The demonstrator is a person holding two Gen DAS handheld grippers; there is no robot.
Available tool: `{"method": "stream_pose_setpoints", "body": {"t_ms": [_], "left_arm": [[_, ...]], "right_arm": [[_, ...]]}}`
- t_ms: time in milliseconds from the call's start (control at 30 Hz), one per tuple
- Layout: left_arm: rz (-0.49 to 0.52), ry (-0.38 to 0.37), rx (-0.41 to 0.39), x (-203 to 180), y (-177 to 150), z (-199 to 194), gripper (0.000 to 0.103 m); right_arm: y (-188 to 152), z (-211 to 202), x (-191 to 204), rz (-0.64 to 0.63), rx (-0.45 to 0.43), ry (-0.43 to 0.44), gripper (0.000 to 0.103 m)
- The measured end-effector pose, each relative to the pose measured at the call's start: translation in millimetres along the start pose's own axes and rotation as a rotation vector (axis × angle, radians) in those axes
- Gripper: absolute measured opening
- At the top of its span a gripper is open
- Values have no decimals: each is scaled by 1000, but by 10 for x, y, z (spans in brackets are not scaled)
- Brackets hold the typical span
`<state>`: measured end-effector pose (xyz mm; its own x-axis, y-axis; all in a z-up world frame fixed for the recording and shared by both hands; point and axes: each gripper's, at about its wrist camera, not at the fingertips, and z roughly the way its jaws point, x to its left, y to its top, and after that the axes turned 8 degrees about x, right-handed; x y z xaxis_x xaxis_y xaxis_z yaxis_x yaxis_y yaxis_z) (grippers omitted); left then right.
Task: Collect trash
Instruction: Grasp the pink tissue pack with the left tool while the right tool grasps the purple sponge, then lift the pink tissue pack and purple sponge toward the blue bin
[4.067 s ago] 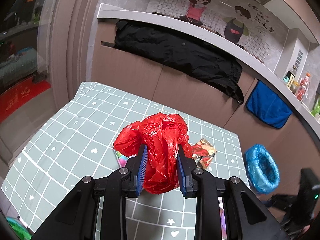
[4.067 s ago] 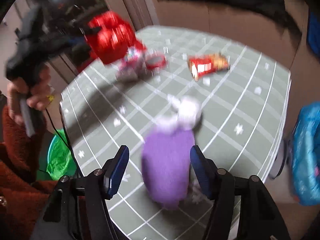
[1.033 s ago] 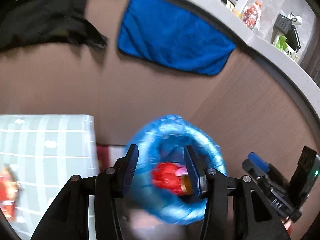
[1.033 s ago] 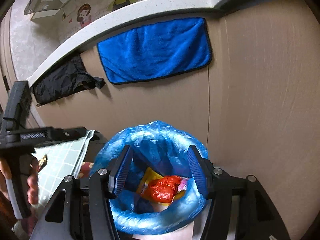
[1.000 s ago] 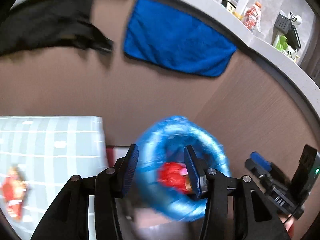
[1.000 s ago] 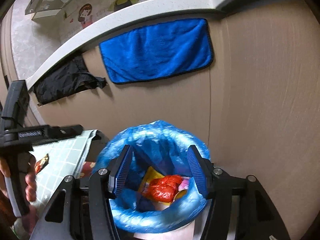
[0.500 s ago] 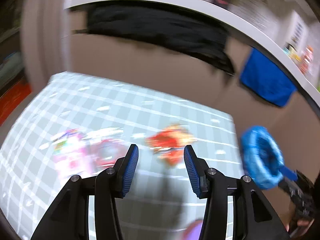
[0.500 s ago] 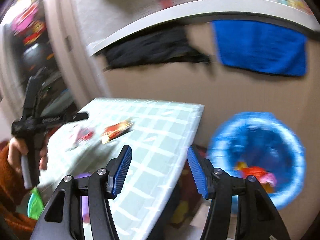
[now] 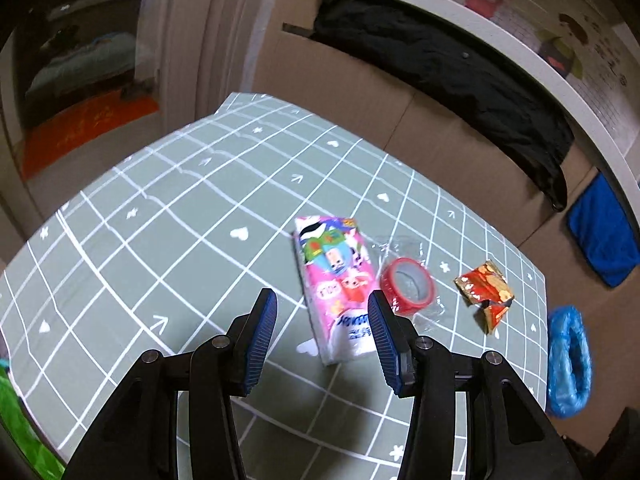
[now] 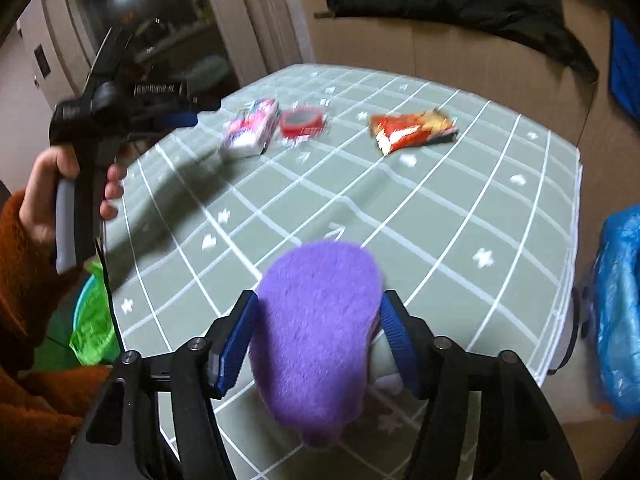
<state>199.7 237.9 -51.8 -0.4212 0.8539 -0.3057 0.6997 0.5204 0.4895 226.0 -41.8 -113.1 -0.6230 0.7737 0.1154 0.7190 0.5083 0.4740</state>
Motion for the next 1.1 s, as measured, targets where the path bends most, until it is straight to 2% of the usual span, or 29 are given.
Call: {"method": "stream_pose_setpoints", "body": {"t_ms": [233,433,567,767,967,1100], "left_arm": [[22,29,12,-123,2,146,52],[87,93,66,-355,120,468,56],[74,141,80,-379,180,650,57],[67,153,85,-363,174,713,58],[40,120,118,-307,220,739,57],[42,112,120,-307,215,709,51]], "right_arm": [[-21,-11,66,-37,11,-27,64],[5,5,-21,0,0,19,64],[-13,-4,-36,-1,-7,25,64],[-40,-26,-47,-5,-19,28,64],[-36,-21,-55,0,-26,30,64],[-39,-21,-68,10,-34,33,64]]}}
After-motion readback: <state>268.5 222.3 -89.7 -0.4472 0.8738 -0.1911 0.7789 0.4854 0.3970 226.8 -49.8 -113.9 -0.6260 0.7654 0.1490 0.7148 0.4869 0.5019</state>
